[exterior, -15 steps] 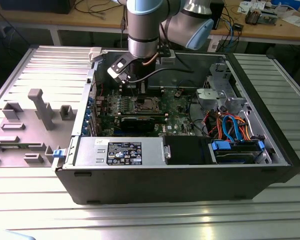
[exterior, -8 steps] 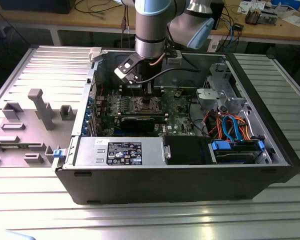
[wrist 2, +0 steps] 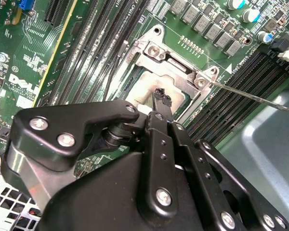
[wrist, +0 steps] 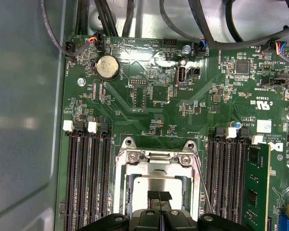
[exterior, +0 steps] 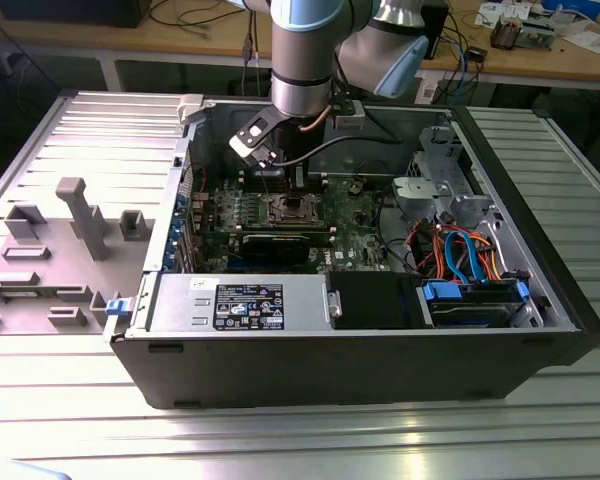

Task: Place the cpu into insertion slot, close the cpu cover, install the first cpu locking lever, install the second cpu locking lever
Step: 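Install the first cpu locking lever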

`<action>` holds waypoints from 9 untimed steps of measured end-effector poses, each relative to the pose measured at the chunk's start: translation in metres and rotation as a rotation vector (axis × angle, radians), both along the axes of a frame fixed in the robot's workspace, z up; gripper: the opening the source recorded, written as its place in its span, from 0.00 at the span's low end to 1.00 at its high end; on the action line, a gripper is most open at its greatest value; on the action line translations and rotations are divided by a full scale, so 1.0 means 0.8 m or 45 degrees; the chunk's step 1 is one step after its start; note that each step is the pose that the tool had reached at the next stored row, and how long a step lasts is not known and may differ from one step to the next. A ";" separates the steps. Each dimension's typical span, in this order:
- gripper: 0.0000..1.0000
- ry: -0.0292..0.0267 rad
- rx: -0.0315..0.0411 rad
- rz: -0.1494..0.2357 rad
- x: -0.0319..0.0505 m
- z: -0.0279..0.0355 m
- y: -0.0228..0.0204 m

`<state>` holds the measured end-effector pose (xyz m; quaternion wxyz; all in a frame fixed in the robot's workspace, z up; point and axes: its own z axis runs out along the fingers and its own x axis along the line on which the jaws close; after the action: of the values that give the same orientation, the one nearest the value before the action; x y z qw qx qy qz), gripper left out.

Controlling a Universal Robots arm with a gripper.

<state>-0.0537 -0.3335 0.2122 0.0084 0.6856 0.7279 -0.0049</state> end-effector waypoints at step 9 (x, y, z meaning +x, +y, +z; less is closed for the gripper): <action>0.11 0.0000 0.0000 0.000 0.000 0.0070 0.0000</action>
<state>-0.0536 -0.3335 0.2178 0.0084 0.6856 0.7279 -0.0049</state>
